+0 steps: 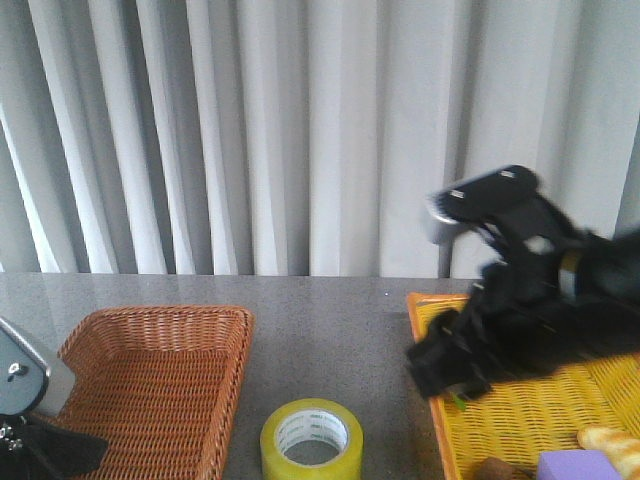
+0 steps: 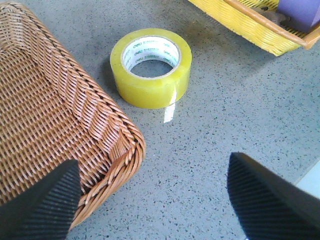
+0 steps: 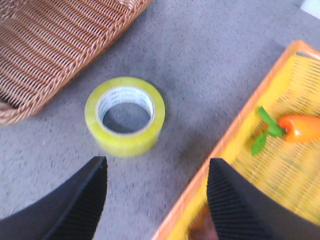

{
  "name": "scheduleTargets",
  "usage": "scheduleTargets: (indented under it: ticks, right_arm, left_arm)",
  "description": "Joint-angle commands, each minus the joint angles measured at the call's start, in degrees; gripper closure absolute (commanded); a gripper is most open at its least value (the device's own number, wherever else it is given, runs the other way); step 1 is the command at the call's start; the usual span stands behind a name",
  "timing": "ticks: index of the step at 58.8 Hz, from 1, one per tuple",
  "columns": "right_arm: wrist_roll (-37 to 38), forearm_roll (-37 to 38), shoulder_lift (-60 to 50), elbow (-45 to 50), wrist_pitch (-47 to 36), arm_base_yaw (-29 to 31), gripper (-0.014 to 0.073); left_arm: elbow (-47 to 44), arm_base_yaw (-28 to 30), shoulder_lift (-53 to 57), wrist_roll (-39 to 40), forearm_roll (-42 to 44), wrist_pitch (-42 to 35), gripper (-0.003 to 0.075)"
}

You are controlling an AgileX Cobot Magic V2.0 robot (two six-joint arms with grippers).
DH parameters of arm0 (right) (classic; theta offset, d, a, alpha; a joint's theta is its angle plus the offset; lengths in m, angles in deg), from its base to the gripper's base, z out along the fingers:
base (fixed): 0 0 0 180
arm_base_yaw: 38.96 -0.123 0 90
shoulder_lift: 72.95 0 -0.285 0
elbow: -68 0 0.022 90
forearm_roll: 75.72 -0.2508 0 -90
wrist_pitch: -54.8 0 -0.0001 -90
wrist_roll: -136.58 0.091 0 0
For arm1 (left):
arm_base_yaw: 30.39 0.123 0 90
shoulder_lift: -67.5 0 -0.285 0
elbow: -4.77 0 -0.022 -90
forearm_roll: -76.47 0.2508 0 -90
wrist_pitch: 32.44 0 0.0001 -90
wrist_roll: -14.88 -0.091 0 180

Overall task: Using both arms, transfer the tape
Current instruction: 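Open the right gripper and withdraw it back over the yellow tray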

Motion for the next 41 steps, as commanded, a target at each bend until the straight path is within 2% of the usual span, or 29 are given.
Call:
scheduleTargets:
  ticks: [1, 26, 41]
  right_arm:
    - [0.76, 0.48, -7.91, 4.49, -3.78, 0.17, 0.0159]
    - [5.70, 0.48, -33.45, 26.18, -3.46, 0.17, 0.0159]
    - [5.62, 1.47, -40.69, 33.09, -3.17, 0.17, 0.0159]
  left_arm:
    - [1.95, -0.43, 0.68, 0.13, -1.27, -3.38, 0.0134]
    - [1.95, -0.43, 0.68, 0.12, -1.33, -3.43, 0.0134]
    - [1.95, -0.43, 0.56, 0.20, -2.86, -5.13, 0.0134]
